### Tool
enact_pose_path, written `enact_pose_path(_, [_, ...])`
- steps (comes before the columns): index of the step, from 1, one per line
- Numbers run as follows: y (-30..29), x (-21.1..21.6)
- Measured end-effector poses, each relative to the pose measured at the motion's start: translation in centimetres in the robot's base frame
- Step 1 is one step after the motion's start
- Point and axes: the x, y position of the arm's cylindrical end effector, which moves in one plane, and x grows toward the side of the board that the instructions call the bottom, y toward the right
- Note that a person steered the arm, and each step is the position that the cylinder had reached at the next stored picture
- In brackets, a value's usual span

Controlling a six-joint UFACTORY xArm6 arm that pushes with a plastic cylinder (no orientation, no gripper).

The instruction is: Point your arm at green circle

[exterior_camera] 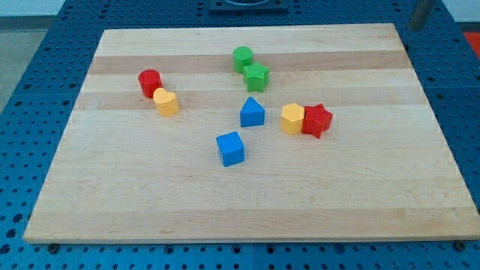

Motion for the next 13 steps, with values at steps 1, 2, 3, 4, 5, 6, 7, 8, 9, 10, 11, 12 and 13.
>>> enact_pose_path(1, [-0.5, 0.0])
enact_pose_path(2, [-4.7, 0.0])
enact_pose_path(3, [-10.6, 0.5])
enact_pose_path(4, [-17.3, 1.1])
enact_pose_path(5, [-23.8, 1.4])
enact_pose_path(6, [-29.5, 1.7])
enact_pose_path(7, [-33.5, 1.7])
enact_pose_path(8, [-37.0, 2.9])
enact_pose_path(9, [-39.1, 5.4])
enact_pose_path(10, [-40.3, 6.6])
enact_pose_path(11, [-40.8, 8.5])
enact_pose_path(12, [-40.7, 11.4])
enact_pose_path(13, [-39.9, 11.5])
